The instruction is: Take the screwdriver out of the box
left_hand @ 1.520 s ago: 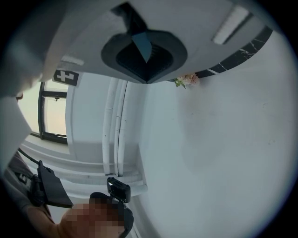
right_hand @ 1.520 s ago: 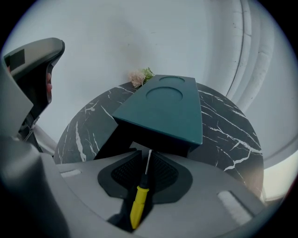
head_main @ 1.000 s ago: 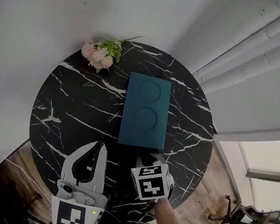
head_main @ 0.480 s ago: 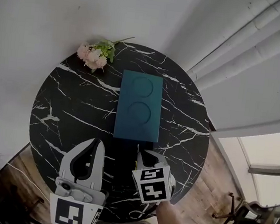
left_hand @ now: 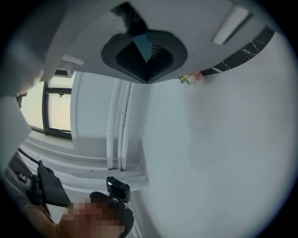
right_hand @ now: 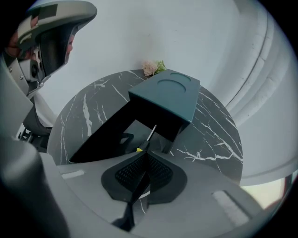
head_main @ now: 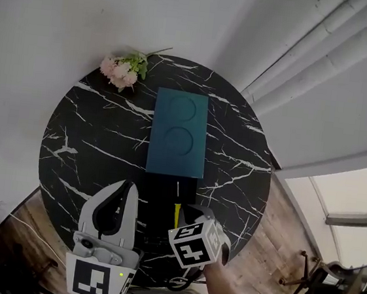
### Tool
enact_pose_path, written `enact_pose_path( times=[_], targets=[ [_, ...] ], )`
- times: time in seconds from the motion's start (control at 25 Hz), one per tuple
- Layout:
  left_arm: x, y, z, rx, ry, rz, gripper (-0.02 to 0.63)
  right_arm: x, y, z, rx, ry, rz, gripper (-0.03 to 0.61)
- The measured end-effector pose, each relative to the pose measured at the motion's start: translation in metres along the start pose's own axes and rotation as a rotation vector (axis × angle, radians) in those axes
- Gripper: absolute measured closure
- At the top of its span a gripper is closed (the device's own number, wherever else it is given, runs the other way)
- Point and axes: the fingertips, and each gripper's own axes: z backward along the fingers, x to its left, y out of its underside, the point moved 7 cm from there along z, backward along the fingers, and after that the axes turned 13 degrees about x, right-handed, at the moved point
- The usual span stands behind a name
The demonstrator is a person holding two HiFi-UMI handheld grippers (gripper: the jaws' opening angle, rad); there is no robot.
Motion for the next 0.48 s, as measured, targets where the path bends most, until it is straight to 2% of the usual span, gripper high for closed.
enact_pose_path(
  times=[0.28, 0.48],
  targets=[
    [0.000, 0.001, 0.003, 0.001, 0.000, -0.004, 0.614, 0.018, 0.004, -0.011, 0.087, -0.017, 0.117, 0.551],
    [0.005, 0.003, 0.006, 0.004, -0.009, 0.000, 0.614, 0.024, -0.004, -0.013, 0.086, -0.020, 0.143, 0.552]
  ],
)
